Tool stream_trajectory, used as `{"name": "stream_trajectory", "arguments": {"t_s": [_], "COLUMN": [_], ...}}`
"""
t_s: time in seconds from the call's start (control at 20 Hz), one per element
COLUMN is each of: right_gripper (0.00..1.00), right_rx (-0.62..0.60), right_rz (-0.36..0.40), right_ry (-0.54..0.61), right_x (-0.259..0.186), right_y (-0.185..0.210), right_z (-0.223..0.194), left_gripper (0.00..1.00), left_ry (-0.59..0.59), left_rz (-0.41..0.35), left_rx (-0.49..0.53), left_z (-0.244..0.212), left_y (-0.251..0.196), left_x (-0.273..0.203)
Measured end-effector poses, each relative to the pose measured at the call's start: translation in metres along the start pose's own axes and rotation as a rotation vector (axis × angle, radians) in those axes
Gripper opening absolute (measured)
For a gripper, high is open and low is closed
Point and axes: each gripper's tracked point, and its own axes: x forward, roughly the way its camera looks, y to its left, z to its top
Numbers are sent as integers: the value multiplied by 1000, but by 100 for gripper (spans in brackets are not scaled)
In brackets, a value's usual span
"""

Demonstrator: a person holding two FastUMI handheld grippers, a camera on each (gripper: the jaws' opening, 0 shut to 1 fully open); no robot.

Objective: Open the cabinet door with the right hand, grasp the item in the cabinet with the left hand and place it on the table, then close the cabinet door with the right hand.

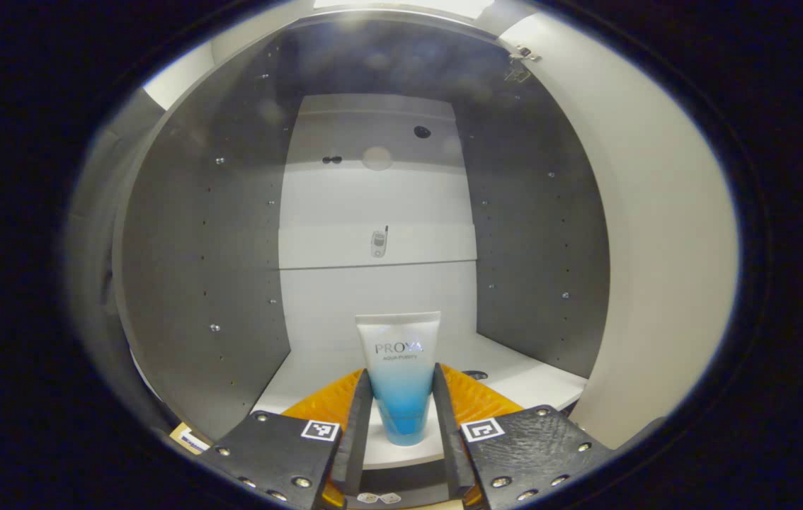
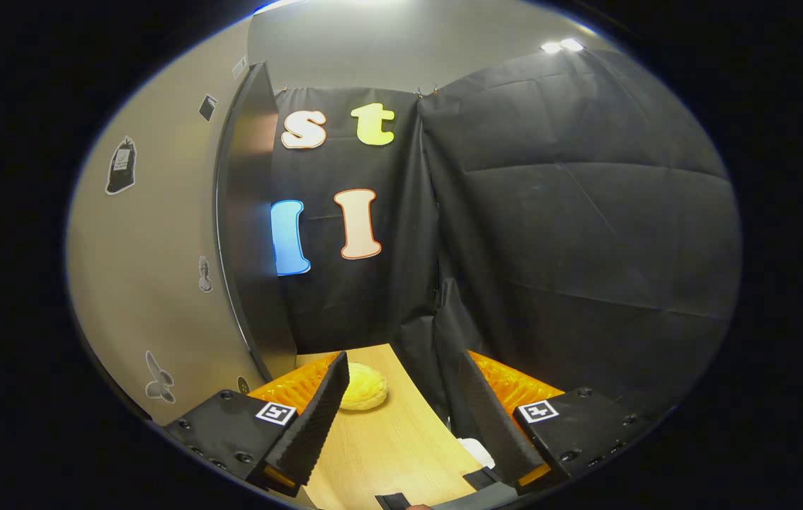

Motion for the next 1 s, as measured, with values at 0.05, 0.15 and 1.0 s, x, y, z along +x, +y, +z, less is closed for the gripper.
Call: {"name": "stream_trajectory", "arguments": {"t_s": [0.05, 0.15, 1.0], "right_gripper": [98, 93, 98], "right_rx": [3, 3, 0], "right_rz": [15, 62, 161], "right_ry": [-13, -19, -38], "right_x": [-2, -6, -47], "right_y": [4, 9, -30], "right_z": [2, 3, -1], "left_gripper": [48, 48, 46], "left_ry": [0, -12, -35], "left_rz": [1, 19, 166], "left_rx": [5, 4, -15], "left_z": [2, 4, -33], "left_y": [0, 0, -4], "left_x": [-5, -22, -173]}}
